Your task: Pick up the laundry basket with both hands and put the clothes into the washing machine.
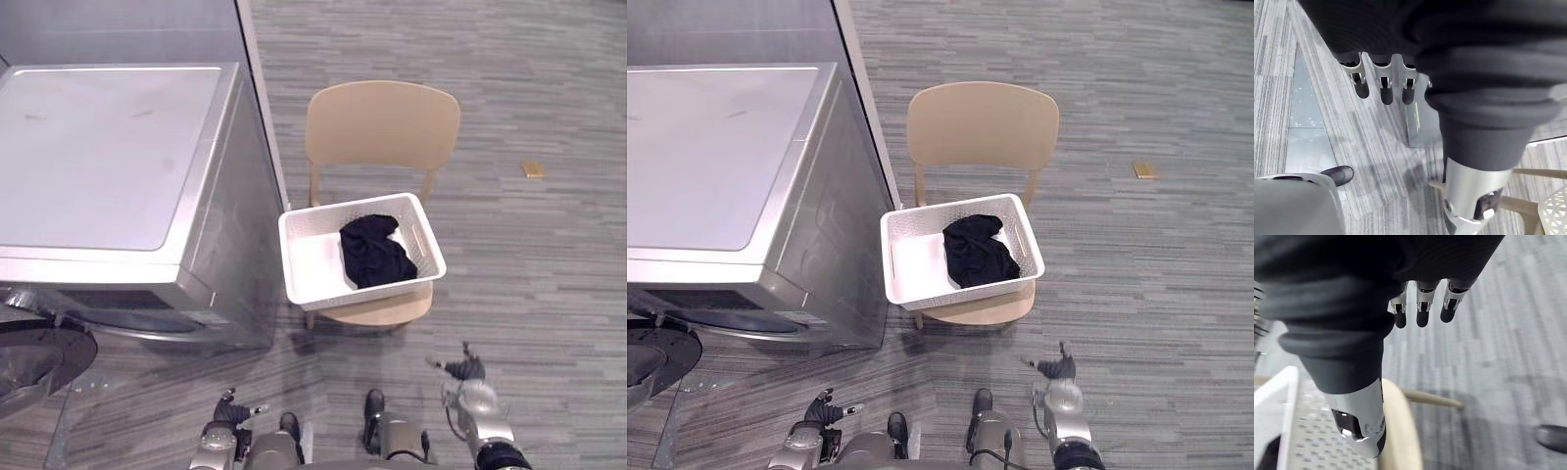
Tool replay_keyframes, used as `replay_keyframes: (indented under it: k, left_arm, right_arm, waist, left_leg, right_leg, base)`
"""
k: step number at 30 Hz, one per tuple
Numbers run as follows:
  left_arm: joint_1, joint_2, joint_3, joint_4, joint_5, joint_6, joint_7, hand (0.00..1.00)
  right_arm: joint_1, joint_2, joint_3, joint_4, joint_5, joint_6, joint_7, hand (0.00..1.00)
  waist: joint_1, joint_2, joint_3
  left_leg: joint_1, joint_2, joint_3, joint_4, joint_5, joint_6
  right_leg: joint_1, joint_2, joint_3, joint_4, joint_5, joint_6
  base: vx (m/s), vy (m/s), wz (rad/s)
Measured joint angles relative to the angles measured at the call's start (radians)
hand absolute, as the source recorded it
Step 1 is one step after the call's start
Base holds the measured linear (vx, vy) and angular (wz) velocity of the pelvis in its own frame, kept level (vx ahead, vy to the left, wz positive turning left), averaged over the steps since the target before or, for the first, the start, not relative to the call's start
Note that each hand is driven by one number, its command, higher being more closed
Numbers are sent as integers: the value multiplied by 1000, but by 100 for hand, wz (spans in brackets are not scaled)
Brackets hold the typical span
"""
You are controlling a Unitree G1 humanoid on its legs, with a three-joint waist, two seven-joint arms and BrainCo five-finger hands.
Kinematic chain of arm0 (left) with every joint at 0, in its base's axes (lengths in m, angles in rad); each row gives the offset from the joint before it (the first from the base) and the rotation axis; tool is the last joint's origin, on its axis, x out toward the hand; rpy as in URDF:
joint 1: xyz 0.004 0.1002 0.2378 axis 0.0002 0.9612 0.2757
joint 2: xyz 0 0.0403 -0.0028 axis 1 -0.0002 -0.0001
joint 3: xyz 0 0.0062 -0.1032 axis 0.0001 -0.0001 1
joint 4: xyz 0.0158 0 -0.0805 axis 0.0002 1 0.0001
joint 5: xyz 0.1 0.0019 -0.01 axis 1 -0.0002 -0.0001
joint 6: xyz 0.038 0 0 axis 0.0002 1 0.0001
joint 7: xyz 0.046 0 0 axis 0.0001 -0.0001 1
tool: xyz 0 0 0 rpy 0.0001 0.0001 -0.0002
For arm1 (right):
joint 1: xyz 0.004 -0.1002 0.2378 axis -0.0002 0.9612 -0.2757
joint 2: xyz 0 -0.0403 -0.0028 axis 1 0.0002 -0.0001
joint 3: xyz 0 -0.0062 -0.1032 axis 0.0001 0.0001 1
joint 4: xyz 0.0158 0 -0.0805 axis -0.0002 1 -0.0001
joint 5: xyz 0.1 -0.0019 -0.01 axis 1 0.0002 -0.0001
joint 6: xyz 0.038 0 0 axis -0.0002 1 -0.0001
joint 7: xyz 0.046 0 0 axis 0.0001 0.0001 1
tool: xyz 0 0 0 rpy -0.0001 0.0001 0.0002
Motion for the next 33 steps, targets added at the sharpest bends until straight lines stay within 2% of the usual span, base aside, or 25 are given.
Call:
replay_keyframes:
  k: [2,7,10,14,15,17,21,22,25,28,29,33]
  left_arm:
    - [6,-1,0,0,2,1,-1,0]
    - [9,6,-2,-1,9,-2,-1,0]
    - [8,6,-14,-1,9,-16,-1,0]
    - [-20,7,-24,-2,-4,-40,-1,0]
    - [-35,11,-24,-1,-17,-40,0,0]
    - [-46,20,-24,-6,-40,-46,1,0]
    - [-48,23,-25,-14,-53,-56,4,0]
    - [-59,23,-28,-23,-71,-62,6,0]
    - [-102,20,-52,-39,-87,-68,22,0]
    - [-143,9,-52,-44,-91,-74,24,0]
    - [-164,-4,-52,-54,-92,-75,24,0]
    - [-191,-28,-52,-106,-119,-90,24,0]
  right_arm:
    - [6,-31,0,-140,-56,-20,0,0]
    - [-115,-165,53,-180,-144,-43,3,0]
    - [-297,-272,139,-60,-151,-50,4,0]
    - [-597,-445,297,181,-148,-51,19,0]
    - [-669,-482,325,244,-140,-48,25,0]
    - [-759,-519,371,322,-136,-44,30,0]
    - [-888,-570,454,384,-127,-41,49,0]
    - [-921,-593,480,409,-127,-41,49,0]
    - [-1001,-613,549,479,-128,-35,51,0]
    - [-1052,-631,589,457,-123,-39,70,0]
    - [-1068,-649,612,441,-118,-43,69,100]
    - [-1098,-672,614,386,-92,-46,69,100]
  waist:
    - [8,-2,-1]
    - [11,5,3]
    - [12,21,36]
    - [38,77,111]
    - [50,88,141]
    - [71,90,178]
    - [73,97,217]
    - [86,101,228]
    - [98,111,237]
    - [105,109,238]
    - [111,109,239]
    - [110,99,240]
  left_leg:
    - [0,1,-3,-15,14,-7]
    - [-77,-13,-33,-15,62,-5]
    - [-137,-22,-58,-14,96,-8]
    - [-230,-21,-96,-22,96,-6]
    - [-253,-26,-111,-35,115,16]
    - [-283,-33,-116,-49,138,19]
    - [-350,-45,-138,-100,196,23]
    - [-375,-49,-143,-125,220,23]
    - [-450,-56,-163,-157,262,20]
    - [-503,-63,-166,-158,279,18]
    - [-520,-68,-171,-156,281,15]
    - [-573,-76,-191,-152,283,9]
  right_leg:
    - [17,8,-16,-32,8,-1]
    - [-7,-3,-47,-99,59,-3]
    - [-44,-13,-74,-109,88,-11]
    - [-119,-8,-103,-111,100,-21]
    - [-140,-13,-114,-109,106,-21]
    - [-180,-24,-117,-89,108,-19]
    - [-275,-46,-131,-59,119,-20]
    - [-314,-54,-134,-49,125,-23]
    - [-406,-70,-147,-16,127,-25]
    - [-475,-90,-156,33,117,-35]
    - [-500,-103,-162,65,103,-37]
    - [-572,-138,-182,159,51,-45]
  base:
    - [61,-33,21]
    - [-36,-9,23]
    - [-128,-10,28]
    - [-224,-7,31]
    - [-237,-7,27]
    - [-245,-1,20]
    - [-140,5,15]
    - [-87,11,10]
    - [-69,-9,16]
    - [-27,-22,18]
    - [-9,-29,27]
    - [-4,-50,29]
